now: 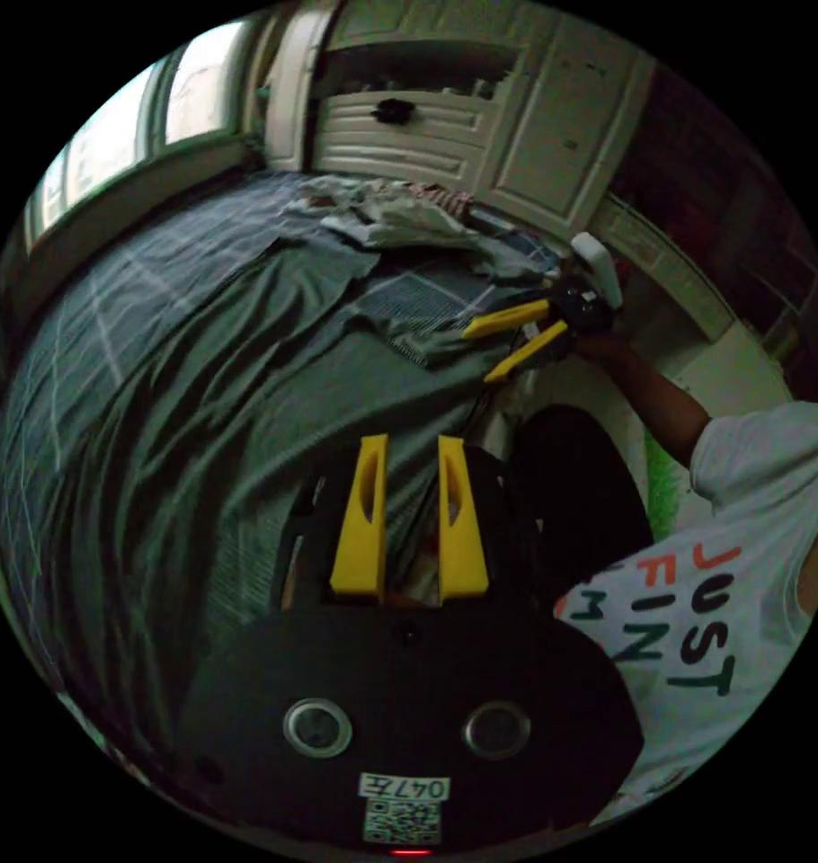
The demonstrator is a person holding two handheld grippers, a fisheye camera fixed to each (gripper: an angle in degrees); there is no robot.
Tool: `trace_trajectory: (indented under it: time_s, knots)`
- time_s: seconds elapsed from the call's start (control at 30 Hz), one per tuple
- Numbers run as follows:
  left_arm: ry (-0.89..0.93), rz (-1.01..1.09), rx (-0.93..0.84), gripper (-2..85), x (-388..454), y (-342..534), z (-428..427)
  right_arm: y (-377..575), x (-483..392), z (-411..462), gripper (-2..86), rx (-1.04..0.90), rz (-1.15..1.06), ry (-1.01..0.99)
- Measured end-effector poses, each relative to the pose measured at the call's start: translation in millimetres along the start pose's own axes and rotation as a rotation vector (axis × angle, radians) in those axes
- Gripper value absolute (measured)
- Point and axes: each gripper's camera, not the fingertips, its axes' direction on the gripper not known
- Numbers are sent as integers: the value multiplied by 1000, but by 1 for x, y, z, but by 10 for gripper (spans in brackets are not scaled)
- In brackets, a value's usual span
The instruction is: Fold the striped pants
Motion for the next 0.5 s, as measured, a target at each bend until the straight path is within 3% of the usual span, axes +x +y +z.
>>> trace_trajectory:
  time_s: [0.13, 0.2, 0.33, 0.5]
  knots:
    - [66, 181, -58, 98, 35, -83, 56, 23, 4, -49, 69, 98, 119, 197]
    - [89, 183, -105, 98, 47, -104, 80, 18, 8, -64, 56, 152, 104, 196]
    - [134, 153, -51, 95, 83, -106, 103, -19, 22, -55, 56, 77, -22, -6]
    - [-6, 134, -87, 93, 114, -86, 119, -32, 24, -39, 30, -31, -78, -180]
